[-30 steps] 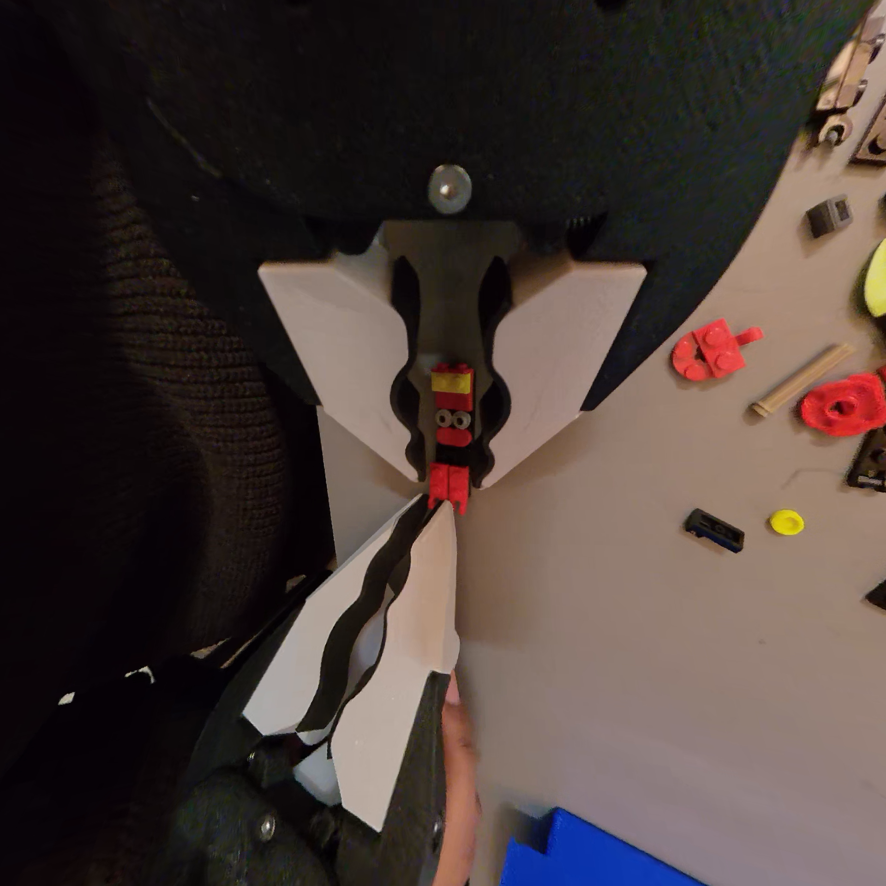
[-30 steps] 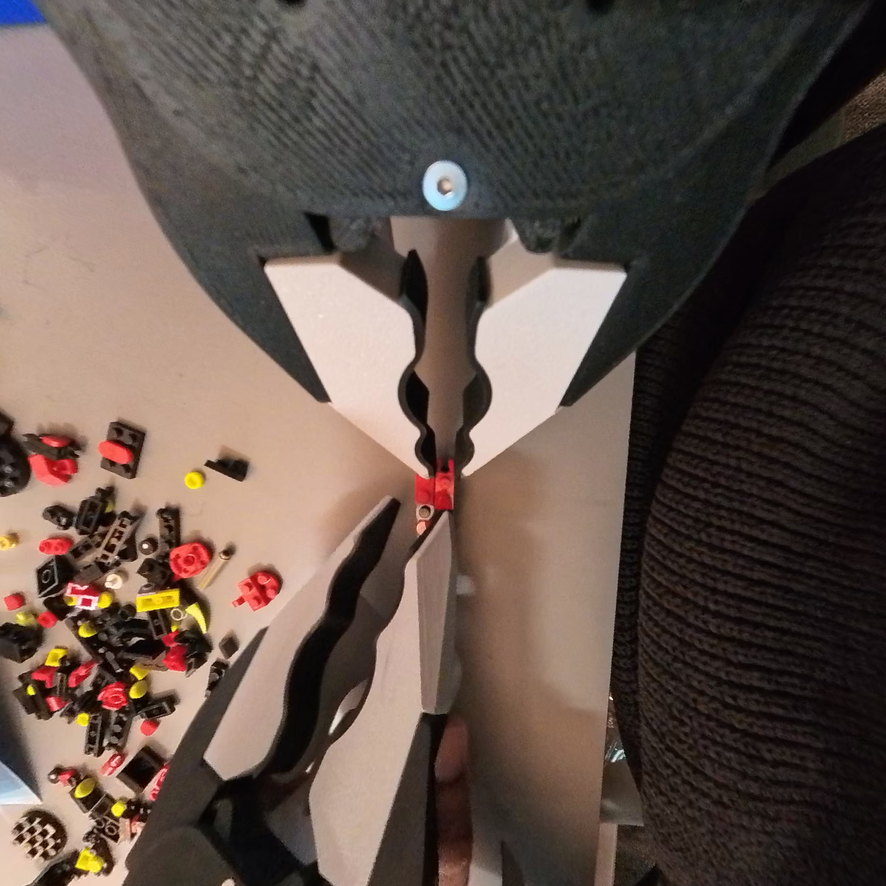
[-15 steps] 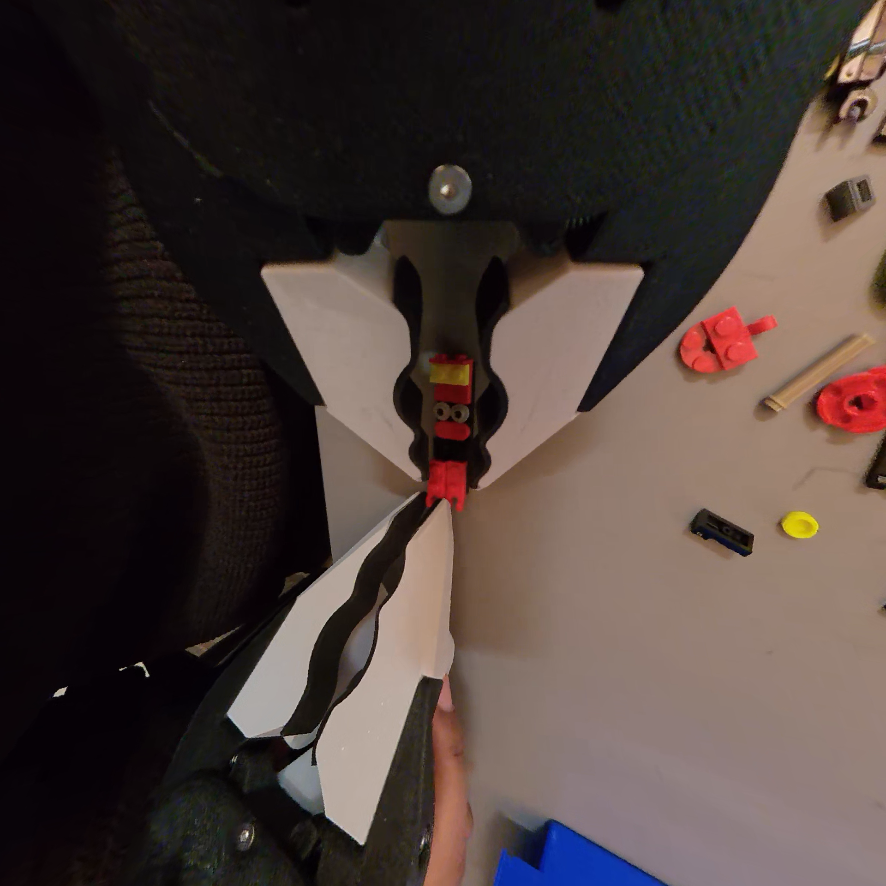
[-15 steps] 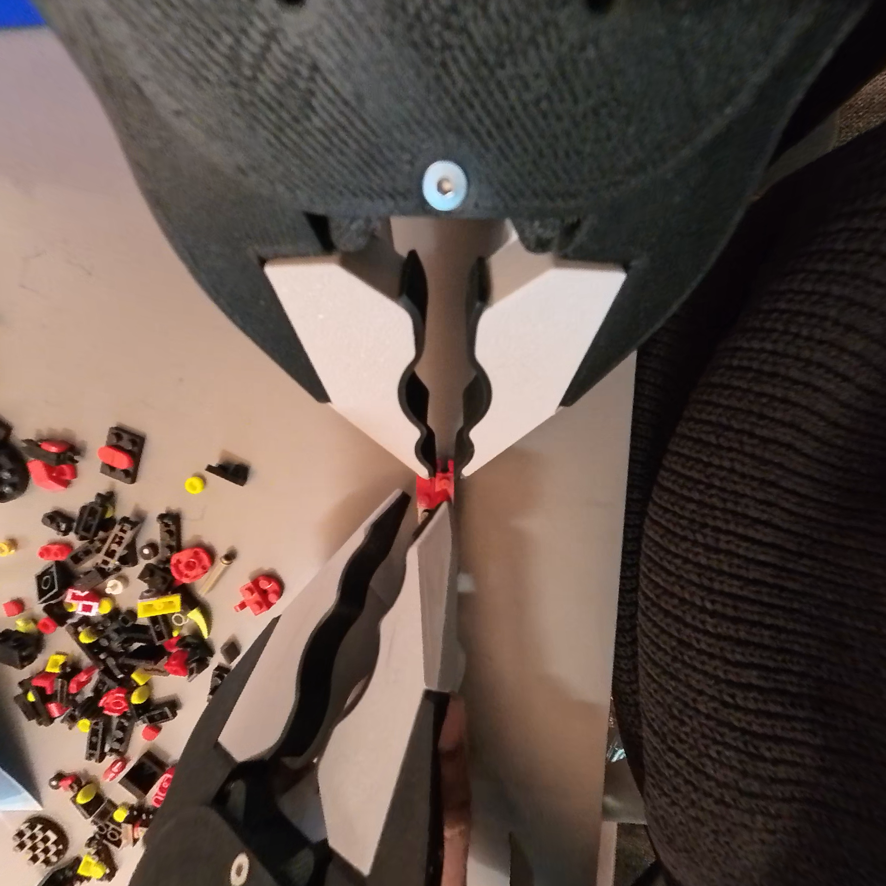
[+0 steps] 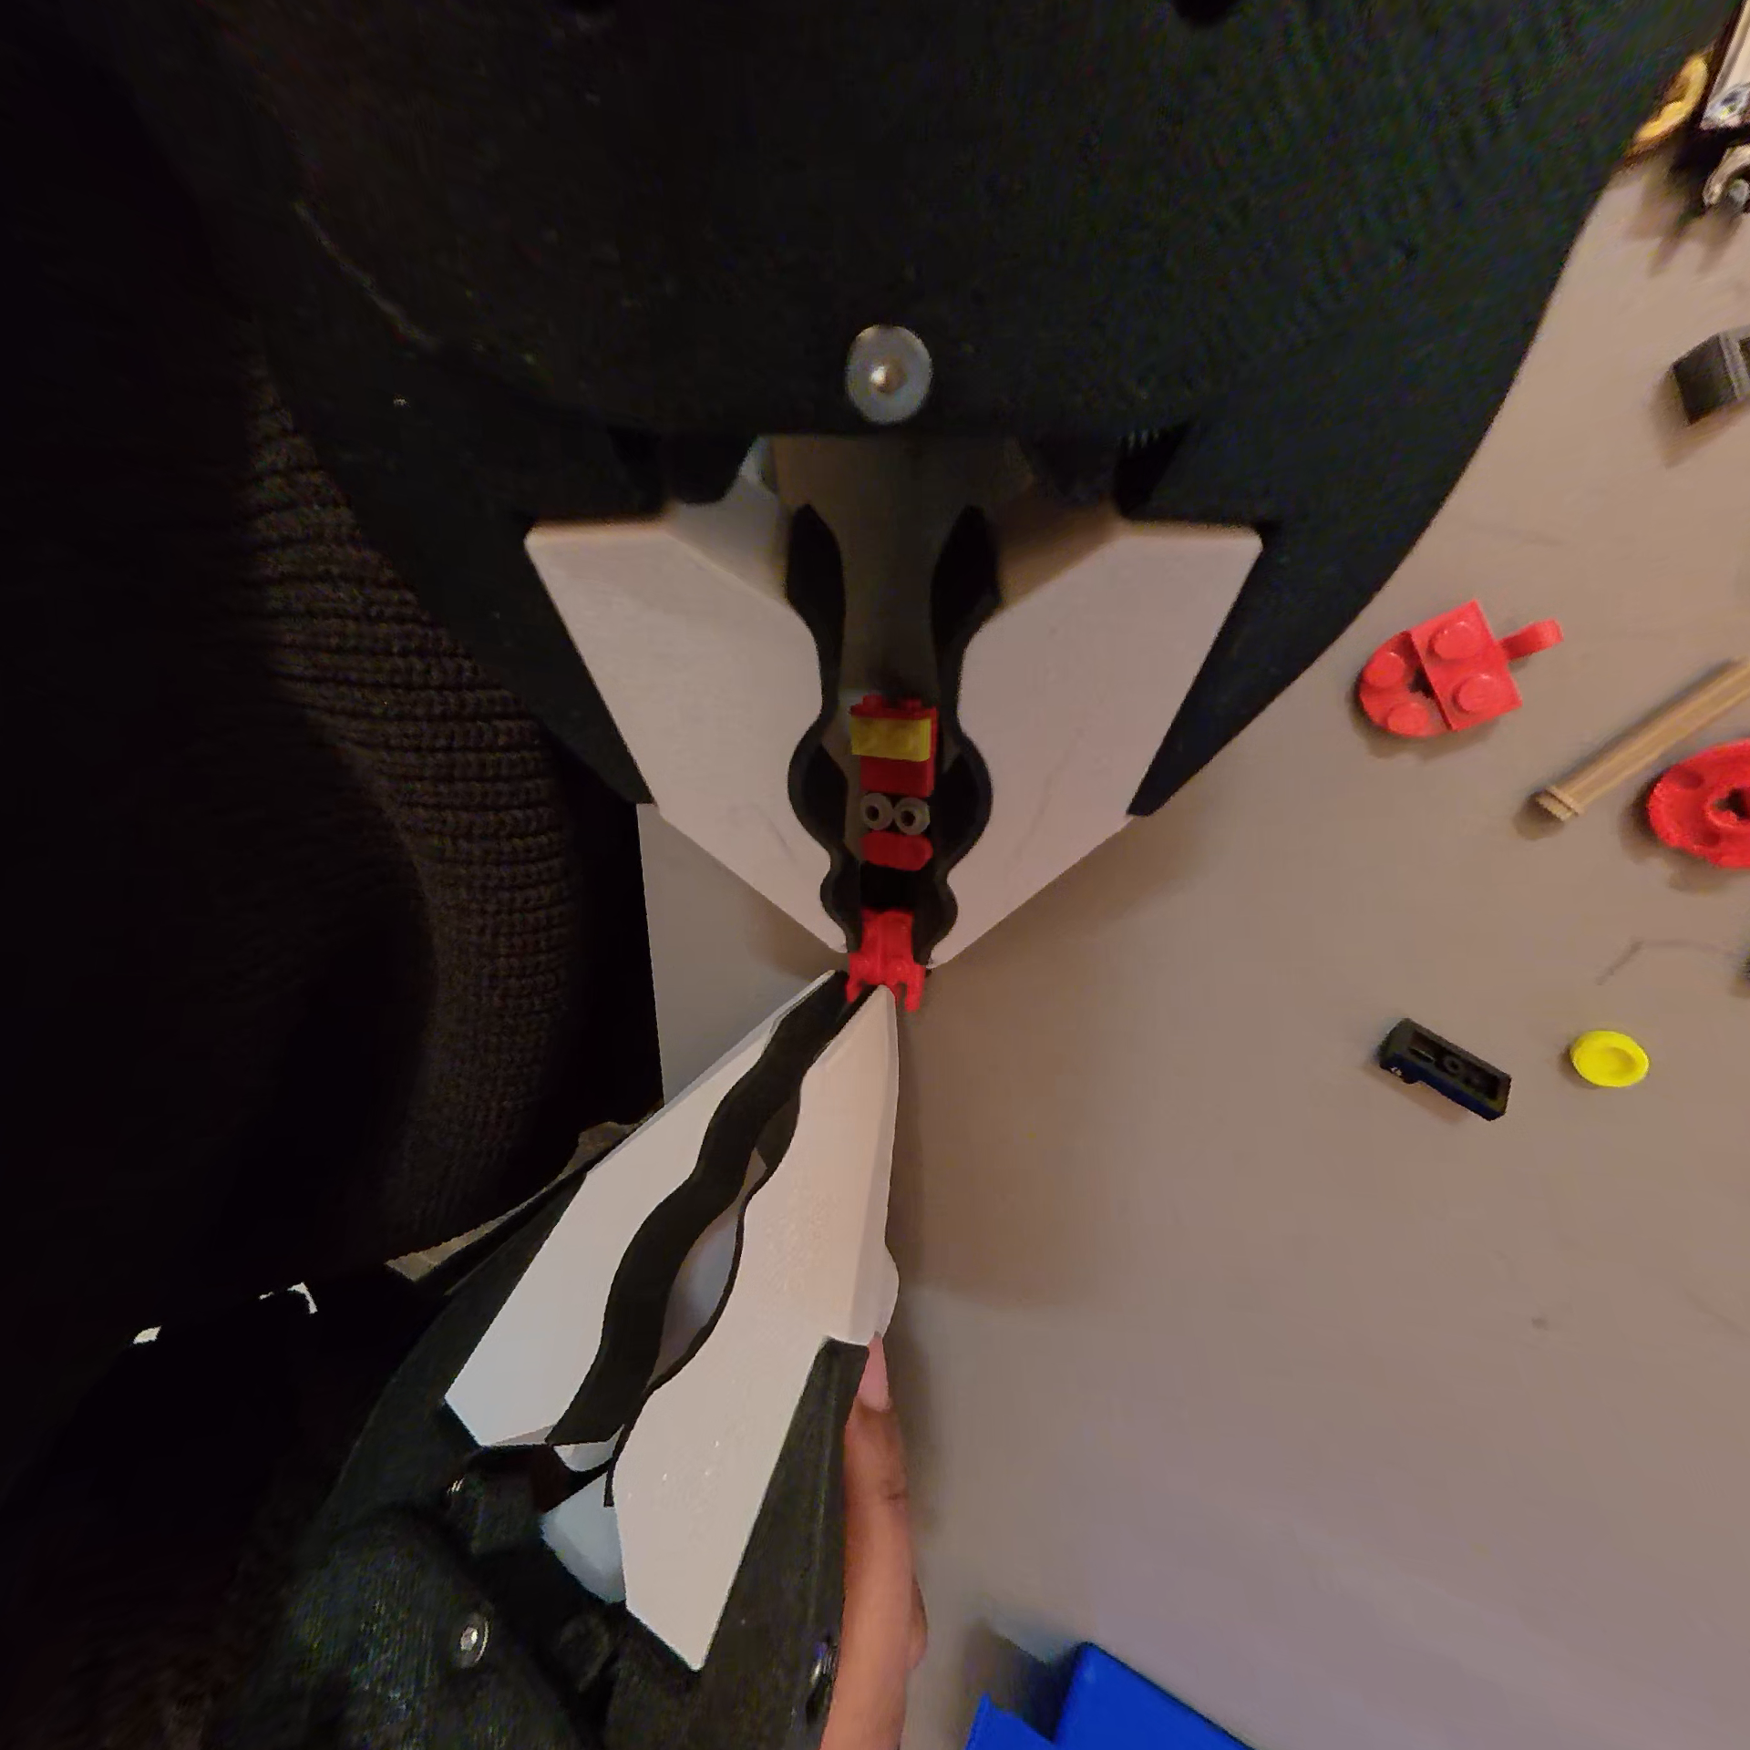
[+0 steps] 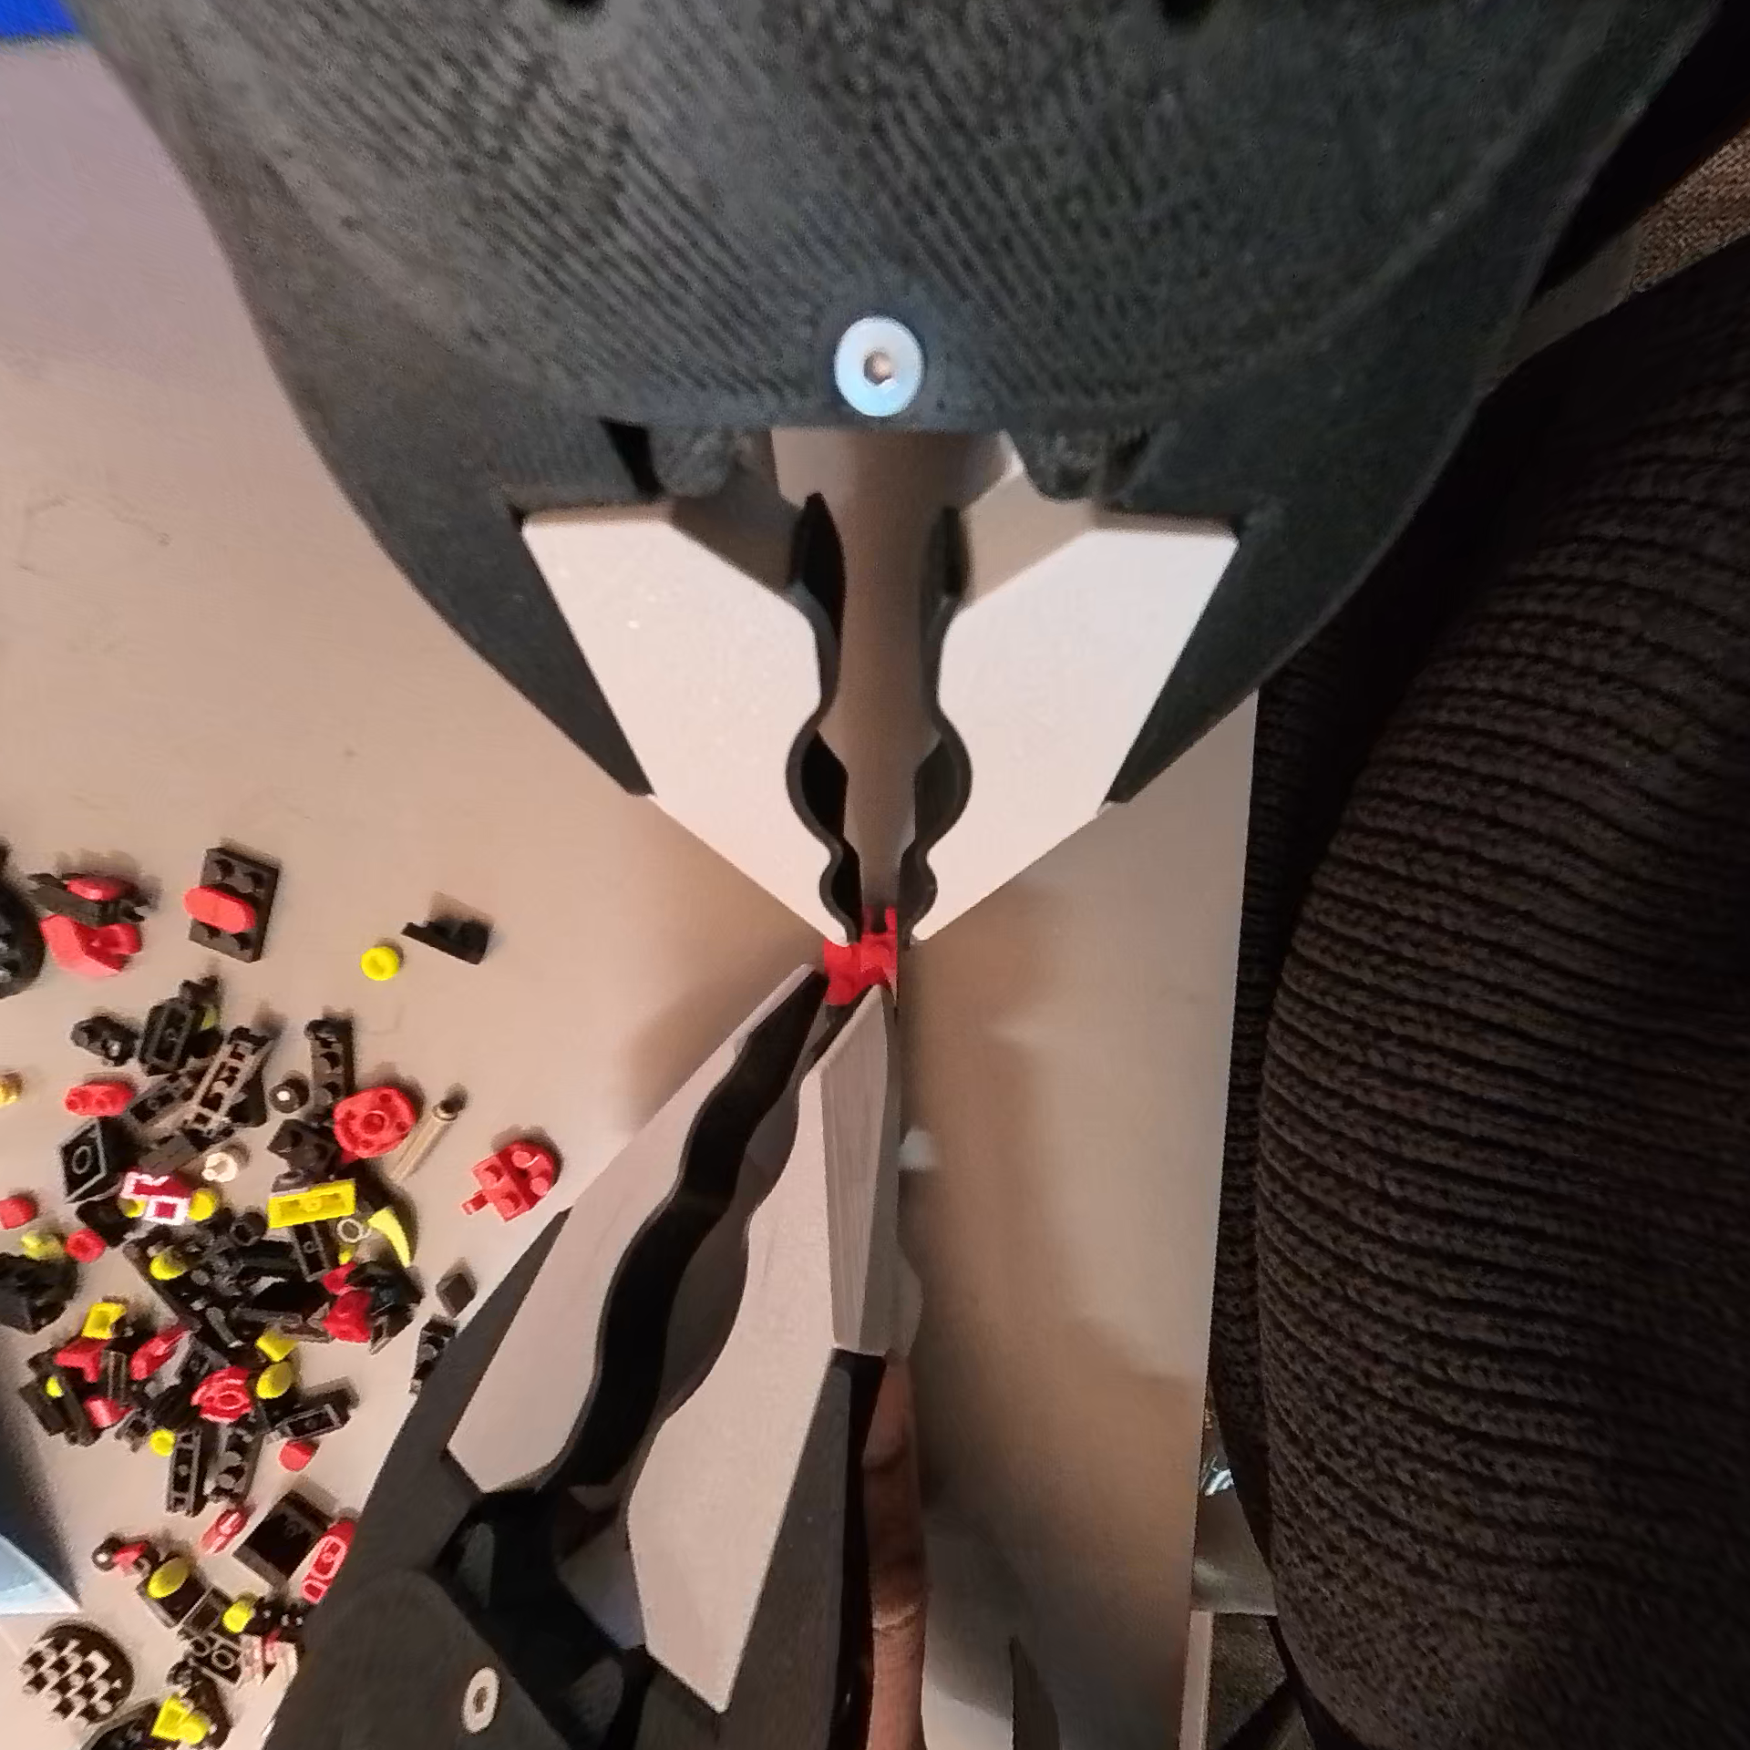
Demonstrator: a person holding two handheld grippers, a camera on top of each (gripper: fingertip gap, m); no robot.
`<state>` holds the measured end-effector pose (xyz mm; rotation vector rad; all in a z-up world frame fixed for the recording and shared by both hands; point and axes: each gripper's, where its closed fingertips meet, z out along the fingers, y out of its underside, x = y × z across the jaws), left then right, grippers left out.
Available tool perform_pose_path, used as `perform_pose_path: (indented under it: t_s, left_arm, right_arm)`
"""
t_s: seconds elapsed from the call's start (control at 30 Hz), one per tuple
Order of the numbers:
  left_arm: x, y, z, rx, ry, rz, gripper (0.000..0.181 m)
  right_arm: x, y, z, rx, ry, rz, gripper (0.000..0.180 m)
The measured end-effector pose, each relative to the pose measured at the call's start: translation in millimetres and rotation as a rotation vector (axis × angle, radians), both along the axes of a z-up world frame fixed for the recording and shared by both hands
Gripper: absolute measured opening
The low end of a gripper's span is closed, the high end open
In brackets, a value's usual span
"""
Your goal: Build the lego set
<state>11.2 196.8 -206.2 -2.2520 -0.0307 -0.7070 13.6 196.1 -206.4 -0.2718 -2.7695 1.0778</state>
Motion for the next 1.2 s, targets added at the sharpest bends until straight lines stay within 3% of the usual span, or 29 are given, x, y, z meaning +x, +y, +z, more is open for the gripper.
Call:
perform_pose_path:
  t_s: [0.6, 0.97, 1.2]
  left_arm:
    - [-2, -1, -2, -0.103, -0.073, 0.076, 0.009]
    - [-1, -2, -4, -0.116, 0.052, 0.078, 0.011]
    - [-1, -3, -4, -0.119, 0.059, 0.079, 0.011]
  right_arm:
    - [-1, 0, 0, -0.011, 0.004, -0.006, 0.005]
    - [-1, 1, -1, -0.006, 0.005, -0.011, 0.005]
    - [-10, -2, 15, -0.132, -0.058, -0.096, 0.016]
